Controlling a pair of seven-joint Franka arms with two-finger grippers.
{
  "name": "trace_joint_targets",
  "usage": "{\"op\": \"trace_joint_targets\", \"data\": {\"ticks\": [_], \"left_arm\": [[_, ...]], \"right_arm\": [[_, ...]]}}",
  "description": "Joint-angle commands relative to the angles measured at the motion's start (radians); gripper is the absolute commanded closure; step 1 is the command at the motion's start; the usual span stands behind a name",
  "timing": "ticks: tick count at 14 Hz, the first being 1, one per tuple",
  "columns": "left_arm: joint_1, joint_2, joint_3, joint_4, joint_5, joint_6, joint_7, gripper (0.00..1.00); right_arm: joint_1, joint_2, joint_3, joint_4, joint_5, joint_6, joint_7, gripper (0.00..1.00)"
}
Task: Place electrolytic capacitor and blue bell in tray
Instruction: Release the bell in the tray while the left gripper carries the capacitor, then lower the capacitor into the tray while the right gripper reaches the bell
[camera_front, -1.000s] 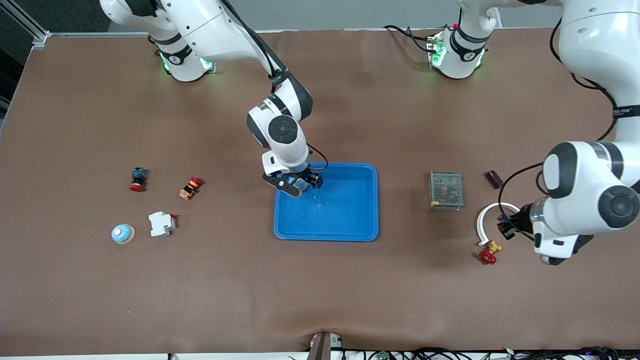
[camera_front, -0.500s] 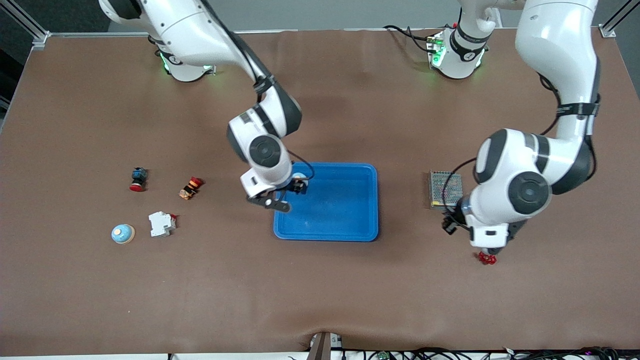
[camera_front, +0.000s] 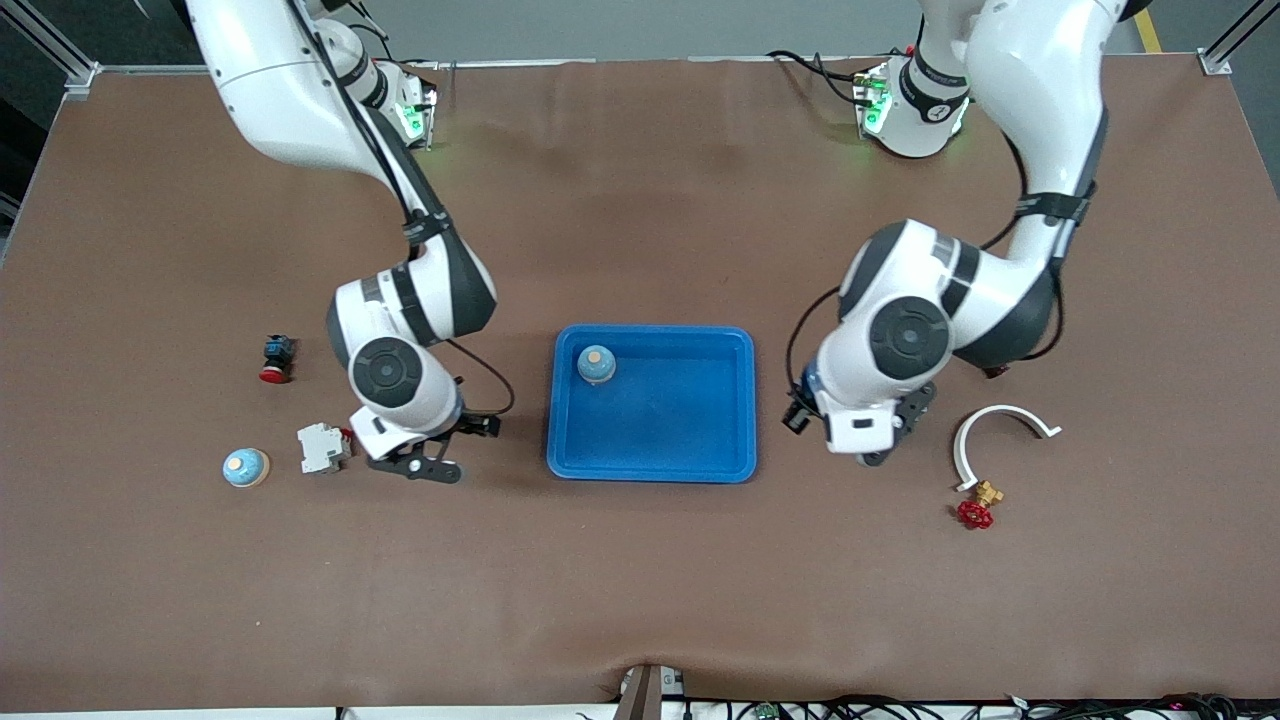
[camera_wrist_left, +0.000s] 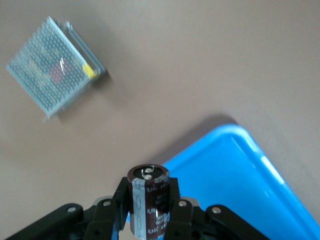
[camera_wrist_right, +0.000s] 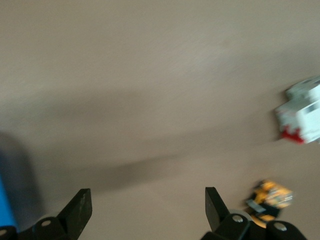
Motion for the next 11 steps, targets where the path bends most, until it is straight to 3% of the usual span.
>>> {"op": "trace_joint_targets", "data": {"ticks": [1,5,8,11], "left_arm": [[-0.046,0.011,0.0,-0.006,0.013,0.038,-0.073,0.83],[-0.119,0.048,0.0,-0.008,0.013,0.083,-0.174,0.83],[-0.155,0.06,0.0,-0.038,0.012,0.144,-0.214,0.83],[-0.179,0.066,0.002,-0.107,0.013,0.238,-0.229,0.83]], "right_arm": [[-0.083,-0.084,0.012,-0.074,-0.03,-0.005,-0.145,0.0],[-0.172,-0.147,0.012,-0.164,-0.031,0.041,-0.283,0.0],[-0.252,-0.177,0.012,-0.273,-0.031,0.196,-0.41,0.0],[-0.337,-0.169,0.012,-0.275,-0.031,0.233,-0.549,0.0]]}}
